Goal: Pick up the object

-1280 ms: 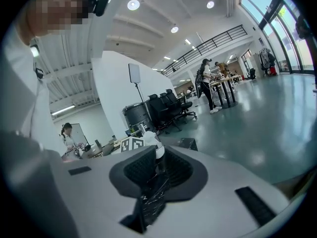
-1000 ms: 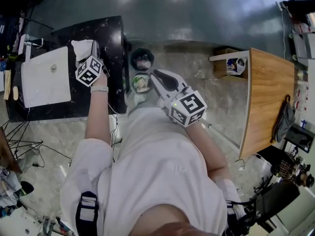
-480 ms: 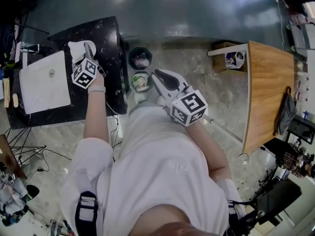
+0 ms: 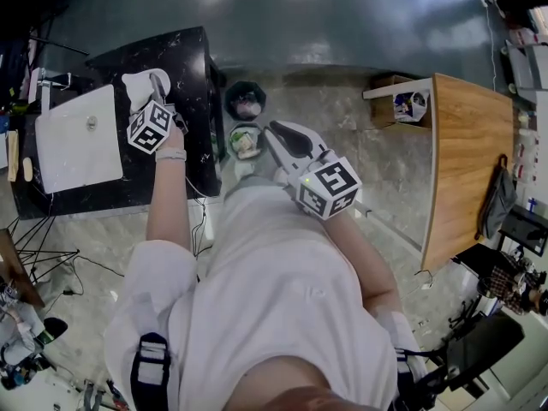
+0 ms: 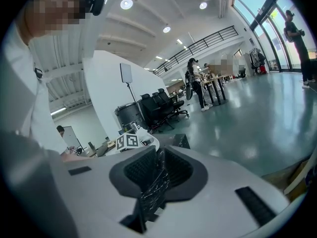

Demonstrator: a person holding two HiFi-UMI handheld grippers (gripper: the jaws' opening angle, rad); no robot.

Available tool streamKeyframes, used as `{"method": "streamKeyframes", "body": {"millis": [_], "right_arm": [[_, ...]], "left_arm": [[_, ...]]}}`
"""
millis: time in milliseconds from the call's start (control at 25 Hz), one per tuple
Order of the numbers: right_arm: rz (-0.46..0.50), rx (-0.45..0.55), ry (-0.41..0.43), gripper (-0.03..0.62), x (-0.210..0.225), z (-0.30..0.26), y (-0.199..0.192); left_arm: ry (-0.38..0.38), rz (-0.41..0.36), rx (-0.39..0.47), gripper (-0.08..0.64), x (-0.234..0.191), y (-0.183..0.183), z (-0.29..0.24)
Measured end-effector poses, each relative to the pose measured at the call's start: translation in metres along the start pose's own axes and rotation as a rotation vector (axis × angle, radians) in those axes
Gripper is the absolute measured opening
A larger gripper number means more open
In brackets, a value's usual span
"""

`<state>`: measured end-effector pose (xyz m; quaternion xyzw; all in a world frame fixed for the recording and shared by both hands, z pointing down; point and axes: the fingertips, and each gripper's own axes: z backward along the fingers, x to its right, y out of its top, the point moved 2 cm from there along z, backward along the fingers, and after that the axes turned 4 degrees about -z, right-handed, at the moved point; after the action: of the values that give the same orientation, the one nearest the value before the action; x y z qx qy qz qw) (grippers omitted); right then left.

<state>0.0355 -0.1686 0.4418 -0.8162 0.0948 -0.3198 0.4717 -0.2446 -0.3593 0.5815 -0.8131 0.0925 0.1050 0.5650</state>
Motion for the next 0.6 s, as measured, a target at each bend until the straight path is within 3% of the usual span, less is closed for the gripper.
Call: {"method": "streamKeyframes", "body": {"millis": [280, 600], "right_arm": [[0.0, 0.001, 0.033, 0.067, -0.002, 0.001, 0.0], [0.014, -0.018, 0.126, 0.067, -0.021, -0.007, -0.001]], "left_arm": [[-0.035, -0.092, 0.014, 0.153, 0.011, 0.005, 0.022], [-0.097, -0.219, 0.07, 0.153, 0.029, 0.034, 0.071]]}}
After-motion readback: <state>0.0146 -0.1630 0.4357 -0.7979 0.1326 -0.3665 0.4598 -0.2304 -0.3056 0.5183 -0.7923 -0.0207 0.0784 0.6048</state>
